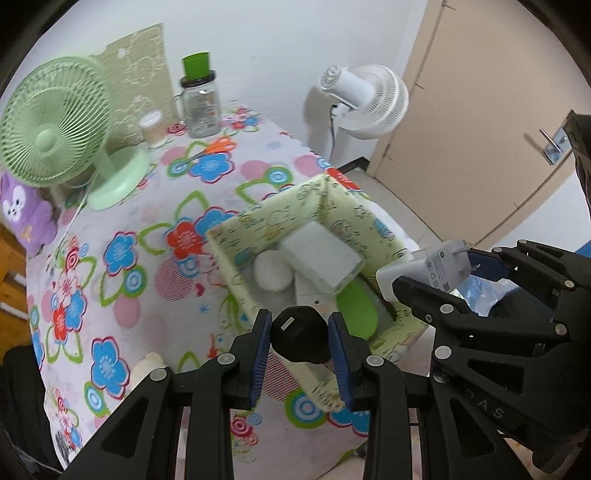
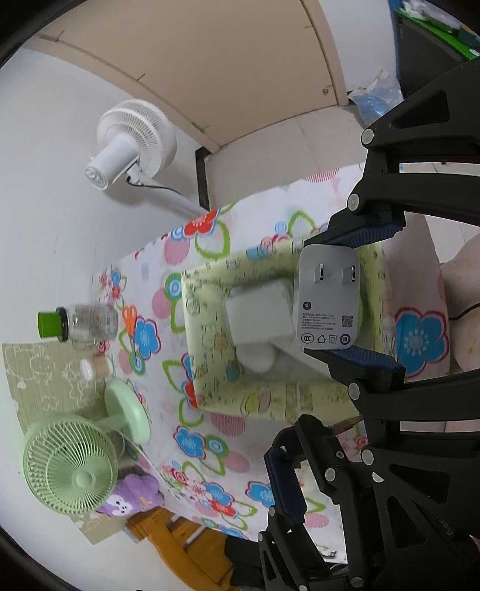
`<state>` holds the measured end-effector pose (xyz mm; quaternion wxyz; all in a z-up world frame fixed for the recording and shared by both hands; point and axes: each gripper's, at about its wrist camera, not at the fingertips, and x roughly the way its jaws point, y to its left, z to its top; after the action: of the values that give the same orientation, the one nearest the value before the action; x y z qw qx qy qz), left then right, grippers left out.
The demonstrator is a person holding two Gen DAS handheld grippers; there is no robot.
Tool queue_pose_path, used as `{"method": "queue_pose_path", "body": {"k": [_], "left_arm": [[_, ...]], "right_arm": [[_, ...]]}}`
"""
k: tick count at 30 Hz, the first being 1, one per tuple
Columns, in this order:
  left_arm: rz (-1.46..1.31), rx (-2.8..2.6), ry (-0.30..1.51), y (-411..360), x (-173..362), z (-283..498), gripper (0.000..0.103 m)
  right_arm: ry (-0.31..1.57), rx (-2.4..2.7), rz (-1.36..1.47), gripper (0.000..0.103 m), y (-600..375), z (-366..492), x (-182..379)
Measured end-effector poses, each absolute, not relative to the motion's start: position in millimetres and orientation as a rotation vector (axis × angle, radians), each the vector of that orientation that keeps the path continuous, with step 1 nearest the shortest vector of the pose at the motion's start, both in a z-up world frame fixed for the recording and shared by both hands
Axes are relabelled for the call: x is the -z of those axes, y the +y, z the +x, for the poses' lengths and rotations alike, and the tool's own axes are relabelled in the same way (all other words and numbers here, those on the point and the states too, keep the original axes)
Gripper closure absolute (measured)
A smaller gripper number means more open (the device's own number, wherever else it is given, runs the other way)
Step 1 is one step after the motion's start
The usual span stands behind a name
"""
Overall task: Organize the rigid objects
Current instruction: 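Carry the black key with the left tool while the right tool carries the plug charger to the box, then lower the black key into the box and open the left tool while the right tool releases the plug charger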
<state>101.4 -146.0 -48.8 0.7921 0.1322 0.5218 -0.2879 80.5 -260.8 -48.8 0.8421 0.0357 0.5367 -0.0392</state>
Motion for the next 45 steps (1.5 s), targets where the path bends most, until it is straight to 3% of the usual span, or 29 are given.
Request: {"method": "queue_pose_path", "body": {"k": [35, 45], "left_arm": [[0.357, 0.640, 1.241, -178, 108, 132, 0.072], [0.377, 0.647, 1.234, -179, 112, 128, 0.057]], "right_arm": [[1.305, -0.004, 0.073, 0.053, -272, 94, 115], [1.363, -0.023, 0.069, 0.053, -266, 100, 133]]}}
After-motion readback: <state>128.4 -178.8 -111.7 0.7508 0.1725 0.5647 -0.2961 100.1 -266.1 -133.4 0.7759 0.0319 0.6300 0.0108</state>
